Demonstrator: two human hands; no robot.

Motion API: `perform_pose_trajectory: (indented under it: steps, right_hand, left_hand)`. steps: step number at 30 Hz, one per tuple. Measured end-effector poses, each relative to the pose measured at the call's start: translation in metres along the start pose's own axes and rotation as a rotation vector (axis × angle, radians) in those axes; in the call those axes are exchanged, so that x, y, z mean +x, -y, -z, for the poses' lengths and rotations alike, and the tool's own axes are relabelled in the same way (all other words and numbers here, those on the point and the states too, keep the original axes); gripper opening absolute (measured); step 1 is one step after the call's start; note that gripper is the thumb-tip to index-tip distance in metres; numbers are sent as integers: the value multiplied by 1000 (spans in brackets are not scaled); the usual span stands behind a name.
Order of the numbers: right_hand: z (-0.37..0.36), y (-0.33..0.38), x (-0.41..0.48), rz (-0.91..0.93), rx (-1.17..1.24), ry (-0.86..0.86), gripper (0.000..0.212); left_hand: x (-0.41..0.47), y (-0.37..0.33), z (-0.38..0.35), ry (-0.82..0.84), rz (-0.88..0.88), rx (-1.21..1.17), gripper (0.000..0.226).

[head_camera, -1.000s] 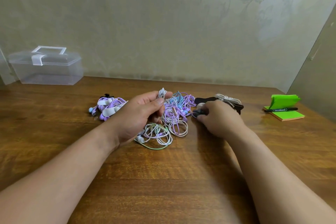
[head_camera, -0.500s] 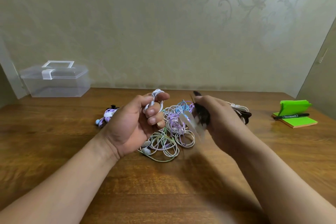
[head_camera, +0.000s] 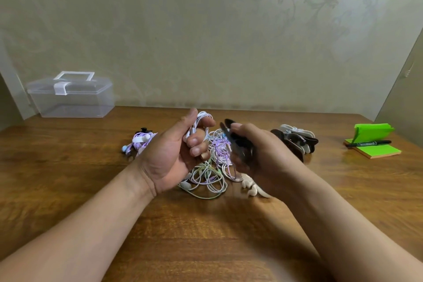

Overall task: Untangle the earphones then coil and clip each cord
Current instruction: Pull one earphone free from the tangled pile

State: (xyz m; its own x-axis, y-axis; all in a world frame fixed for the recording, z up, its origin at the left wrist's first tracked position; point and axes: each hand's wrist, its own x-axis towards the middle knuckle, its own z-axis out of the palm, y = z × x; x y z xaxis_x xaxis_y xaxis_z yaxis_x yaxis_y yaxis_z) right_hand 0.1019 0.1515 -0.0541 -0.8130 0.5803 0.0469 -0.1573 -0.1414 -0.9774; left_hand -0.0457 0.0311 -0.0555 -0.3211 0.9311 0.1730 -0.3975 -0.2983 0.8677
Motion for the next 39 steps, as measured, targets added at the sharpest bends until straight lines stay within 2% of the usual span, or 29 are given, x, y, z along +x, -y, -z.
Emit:
perform_pose_trajectory:
  steps: [6, 11, 17, 23, 26, 28, 30, 33, 36, 39]
  right_hand:
    - [-21, -3, -10, -164, 276, 228, 28]
    - [-22, -2, -9, -179, 361, 239, 26]
    - [-21, -2, -9, -131, 309, 193, 28]
    - [-19, 0, -11, -85, 198, 171, 28]
    - [-20, 2, -14, 21, 52, 109, 38]
    - [-21, 3, -19, 146, -64, 52, 53]
    - [-23, 2, -22, 253, -128, 35, 59]
    - [-21, 4, -25, 354, -123, 76, 53]
    - [-21, 4, -23, 393, -151, 39, 48]
    - [-22, 5, -24, 347, -147, -47, 46]
  left_hand:
    - [2, -2, -2, -27, -21, -40, 26]
    - [2, -1, -6, -2, -36, -13, 28]
    - [0, 2, -9, -13, -80, 135, 32]
    - [-3, 4, -11, 8, -177, 339, 27]
    - [-8, 6, -14, -1, -260, 511, 29]
    - [-13, 7, -17, 15, -335, 647, 32]
    - [-18, 6, -20, 59, -445, 781, 33]
    - [-23, 7, -23, 87, -585, 925, 31]
    - [-24, 6, -27, 73, -697, 1070, 28]
    - [-24, 9, -31, 77, -677, 1182, 25]
